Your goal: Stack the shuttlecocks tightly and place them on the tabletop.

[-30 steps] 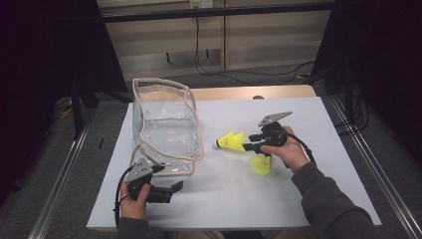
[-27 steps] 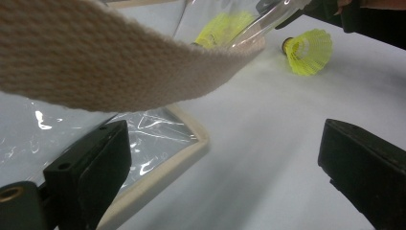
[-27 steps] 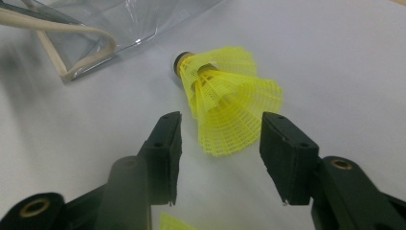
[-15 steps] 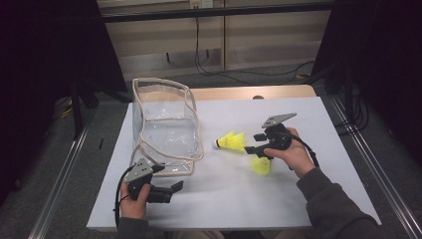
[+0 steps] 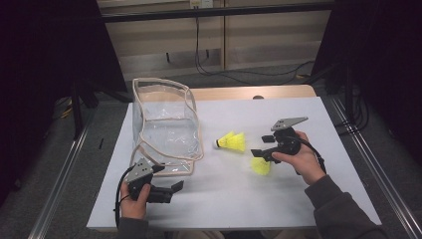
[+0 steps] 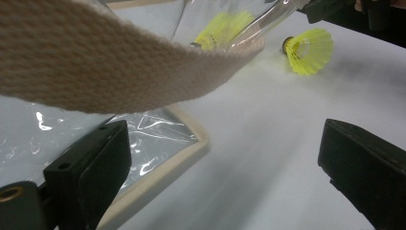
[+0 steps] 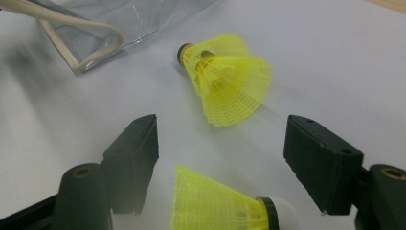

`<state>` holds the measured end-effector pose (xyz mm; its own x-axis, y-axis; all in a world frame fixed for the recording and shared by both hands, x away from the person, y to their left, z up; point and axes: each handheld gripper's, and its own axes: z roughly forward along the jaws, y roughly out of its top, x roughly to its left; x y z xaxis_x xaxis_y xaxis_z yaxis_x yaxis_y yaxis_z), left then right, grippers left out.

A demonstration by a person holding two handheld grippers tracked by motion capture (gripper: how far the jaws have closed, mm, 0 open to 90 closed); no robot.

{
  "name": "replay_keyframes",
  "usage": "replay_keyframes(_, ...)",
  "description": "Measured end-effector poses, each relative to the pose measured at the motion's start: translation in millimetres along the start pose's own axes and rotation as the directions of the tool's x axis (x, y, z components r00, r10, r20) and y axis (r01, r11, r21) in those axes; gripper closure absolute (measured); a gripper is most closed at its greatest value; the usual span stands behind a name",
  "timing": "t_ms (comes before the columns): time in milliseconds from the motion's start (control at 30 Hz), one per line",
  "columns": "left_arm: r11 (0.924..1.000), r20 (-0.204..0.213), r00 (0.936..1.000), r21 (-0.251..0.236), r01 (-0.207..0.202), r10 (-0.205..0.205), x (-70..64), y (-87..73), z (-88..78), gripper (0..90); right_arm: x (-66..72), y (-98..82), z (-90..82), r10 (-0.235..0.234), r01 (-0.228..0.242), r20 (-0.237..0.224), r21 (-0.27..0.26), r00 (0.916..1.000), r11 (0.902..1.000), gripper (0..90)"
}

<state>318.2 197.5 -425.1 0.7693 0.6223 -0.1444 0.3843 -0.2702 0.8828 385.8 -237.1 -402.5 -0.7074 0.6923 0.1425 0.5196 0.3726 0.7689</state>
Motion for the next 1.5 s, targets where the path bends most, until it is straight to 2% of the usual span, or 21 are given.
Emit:
replay_keyframes(133, 1.0000, 0.000, 1.0000, -0.001, 0.001, -0.001, 0.0, 0.1, -0.1, 4.1, -0.2, -3.1, -3.6, -0.001, 0.000, 0.019, 0.011, 0.9998, 0.9999, 25.2)
replay_keyframes(233, 1.0000, 0.001, 1.0000, -0.004, 0.002, -0.002, -0.4, 0.1, 0.0, 4.1, 2.5, -4.9, -4.7, 0.000, 0.000, 0.012, -0.001, 0.9999, 1.0000, 24.9)
replay_keyframes(333, 1.0000, 0.001, 1.0000, -0.003, 0.003, -0.003, -0.5, 0.1, 0.0, 4.1, 5.4, -6.0, -6.0, -0.020, 0.020, 0.020, -0.003, 0.9996, 0.9998, 24.1)
replay_keyframes(467, 1.0000, 0.001, 1.0000, -0.004, 0.003, -0.003, -0.5, 0.1, -0.1, 4.2, 6.7, -7.4, -9.2, -0.004, 0.004, 0.016, -0.026, 0.9999, 0.9997, 23.8)
replay_keyframes(900, 1.0000, 0.000, 1.0000, -0.006, 0.002, -0.002, -0.8, 0.1, -0.1, 4.1, 11.3, -12.9, -20.7, 0.004, -0.002, 0.018, -0.071, 0.9998, 0.9975, 19.3)
replay_keyframes(1100, 1.0000, 0.001, 1.0000, -0.006, 0.001, -0.001, -1.1, 0.7, -0.7, 4.2, 10.7, -16.8, -23.7, 0.009, -0.007, 0.017, -0.063, 0.9998, 0.9980, 17.5)
replay_keyframes(1500, 1.0000, 0.000, 1.0000, -0.009, -0.001, 0.001, -1.6, 1.1, -0.8, 4.2, 11.8, -20.3, -28.6, 0.011, -0.007, 0.053, -0.070, 0.9985, 0.9975, 12.1)
